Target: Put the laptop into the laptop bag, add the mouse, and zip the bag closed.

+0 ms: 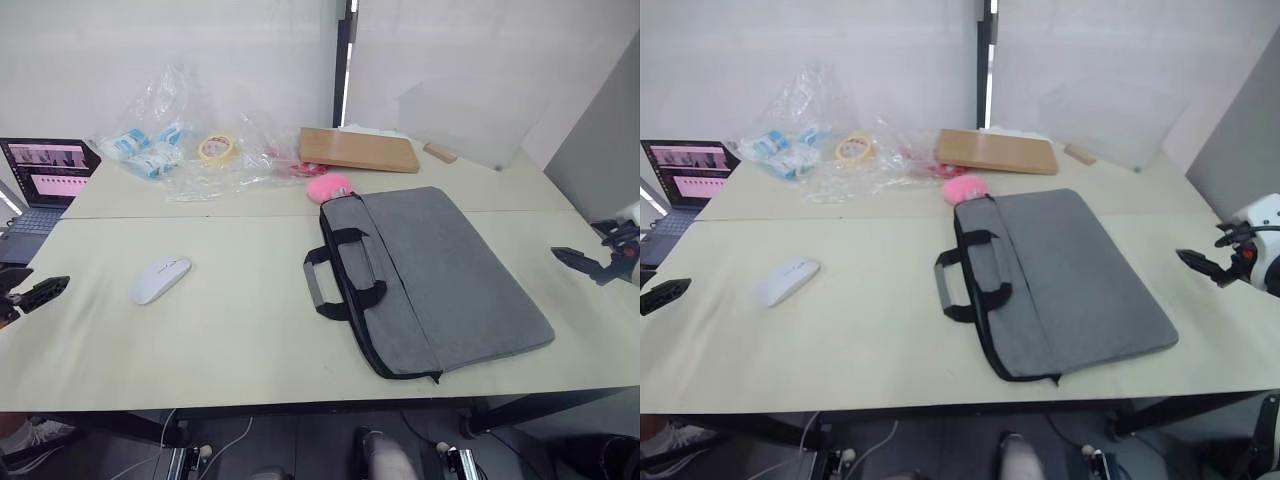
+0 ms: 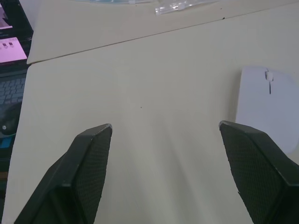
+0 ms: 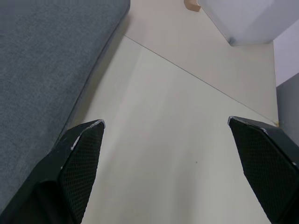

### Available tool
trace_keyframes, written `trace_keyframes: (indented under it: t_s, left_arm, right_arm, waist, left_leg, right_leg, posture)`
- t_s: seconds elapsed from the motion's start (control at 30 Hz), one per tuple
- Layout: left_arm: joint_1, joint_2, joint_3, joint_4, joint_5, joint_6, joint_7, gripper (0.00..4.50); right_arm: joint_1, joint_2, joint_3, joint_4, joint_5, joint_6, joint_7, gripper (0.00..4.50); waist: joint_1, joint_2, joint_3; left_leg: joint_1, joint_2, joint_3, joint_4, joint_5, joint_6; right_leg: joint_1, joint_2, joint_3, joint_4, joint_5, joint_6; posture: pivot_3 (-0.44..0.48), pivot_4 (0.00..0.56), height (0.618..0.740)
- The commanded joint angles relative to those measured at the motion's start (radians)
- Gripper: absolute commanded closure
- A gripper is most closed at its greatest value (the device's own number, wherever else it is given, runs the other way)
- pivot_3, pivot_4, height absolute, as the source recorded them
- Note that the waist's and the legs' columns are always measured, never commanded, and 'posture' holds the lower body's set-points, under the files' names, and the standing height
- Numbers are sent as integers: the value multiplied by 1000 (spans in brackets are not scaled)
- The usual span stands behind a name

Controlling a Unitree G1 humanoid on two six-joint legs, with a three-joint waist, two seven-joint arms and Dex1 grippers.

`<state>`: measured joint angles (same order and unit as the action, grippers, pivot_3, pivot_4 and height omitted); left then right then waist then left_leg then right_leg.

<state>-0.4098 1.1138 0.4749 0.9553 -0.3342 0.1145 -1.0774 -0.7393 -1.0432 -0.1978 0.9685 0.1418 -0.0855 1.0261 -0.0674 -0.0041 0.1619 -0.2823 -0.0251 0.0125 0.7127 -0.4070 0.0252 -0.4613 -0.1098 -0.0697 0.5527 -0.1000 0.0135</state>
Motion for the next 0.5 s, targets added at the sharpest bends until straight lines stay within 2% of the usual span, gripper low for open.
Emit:
trace_keyframes:
  t_s: [0.03, 0.13, 0.23, 0.33, 0.5]
  left_arm:
    - [39, 6, 73, -62, -52, 10, 17, 655]
    - [94, -20, 105, -122, -72, 34, 49, 655]
    - [162, -70, 144, -205, -99, 83, 107, 655]
    - [230, -122, 188, -306, -102, 109, 214, 655]
    - [367, -207, 244, -524, -87, 142, 374, 655]
  right_arm:
    - [-56, 67, -31, -157, 98, 32, 57, 49]
    - [-60, 140, -23, -374, 209, 196, 130, 49]
    - [-7, 207, 25, -680, 328, 390, 164, 49]
    - [29, 251, 61, -926, 449, 549, 166, 49]
    - [35, 304, 84, -1113, 583, 668, 177, 49]
  waist:
    - [-4, 0, 0]
    - [-4, 0, 0]
    - [3, 1, 0]
    - [19, 1, 0]
    - [35, 0, 0]
  left_leg:
    - [0, 1, 0, 0, 0, 0]
    - [1, 2, 1, 0, 0, 0]
    - [0, 2, 0, 5, 0, 0]
    - [-4, 1, -1, 8, 0, -1]
    - [-6, -1, -4, 11, -1, -2]
  right_leg:
    - [0, 0, 0, 0, 0, 0]
    - [-1, 1, 0, 2, 0, 0]
    - [-8, 0, 0, 6, 0, -1]
    - [-12, 0, -3, 8, 0, -1]
    - [-12, -1, -4, 7, 0, -1]
  posture:
    - [0, 150, 740]
    - [0, 150, 740]
    - [0, 150, 740]
    - [0, 150, 740]
    - [0, 150, 740]
